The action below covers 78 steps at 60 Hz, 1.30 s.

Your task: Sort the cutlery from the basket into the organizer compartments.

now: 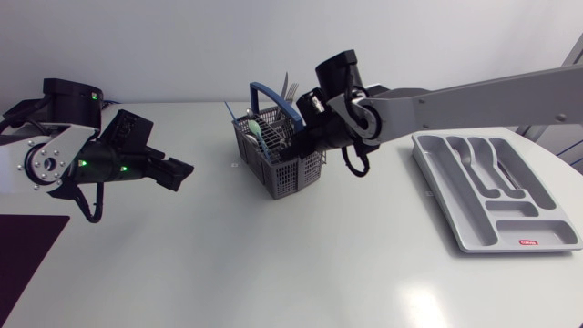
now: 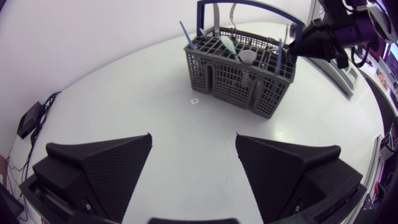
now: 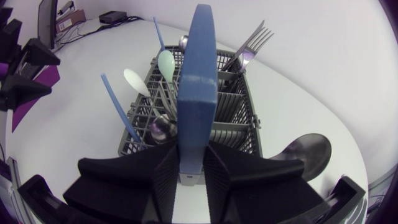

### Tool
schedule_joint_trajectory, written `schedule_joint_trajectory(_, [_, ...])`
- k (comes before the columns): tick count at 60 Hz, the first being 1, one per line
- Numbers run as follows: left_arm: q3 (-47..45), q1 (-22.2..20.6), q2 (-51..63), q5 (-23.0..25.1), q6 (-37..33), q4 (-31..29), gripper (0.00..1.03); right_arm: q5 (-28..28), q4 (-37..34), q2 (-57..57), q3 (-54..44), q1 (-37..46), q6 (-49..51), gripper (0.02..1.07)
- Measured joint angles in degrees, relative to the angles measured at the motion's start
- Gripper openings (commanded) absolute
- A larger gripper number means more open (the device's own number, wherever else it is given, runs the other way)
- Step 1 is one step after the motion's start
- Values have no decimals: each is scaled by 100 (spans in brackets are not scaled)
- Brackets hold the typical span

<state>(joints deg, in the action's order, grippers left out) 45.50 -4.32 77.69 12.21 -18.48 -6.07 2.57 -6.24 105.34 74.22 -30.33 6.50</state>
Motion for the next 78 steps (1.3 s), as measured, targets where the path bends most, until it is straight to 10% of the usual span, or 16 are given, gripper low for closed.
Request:
schedule_joint_trajectory(23, [37,2,0,0,0,-166,93,85,-122,-2894,-2968,-109,105,21])
schedule_joint_trajectory(31, [195,-127,94,0,0,-205,93,81,-411,-3541,-3300,-111,201,75])
schedule_joint_trajectory(46, [1211,-365,1217,87,2,-205,90,546,-1285,-5353,-3357,83,577,82])
schedule_joint_trajectory(50, [1569,-376,1617,162,4,-240,83,686,-1558,-5709,-3423,205,702,79])
schedule_joint_trajectory(62, [2573,-367,2855,1143,63,-487,33,988,-1781,-6078,-3976,564,1032,13])
schedule_joint_trajectory(78, [3569,-365,3906,2127,197,-1095,20,1355,-1438,-5672,-4251,1139,1377,7])
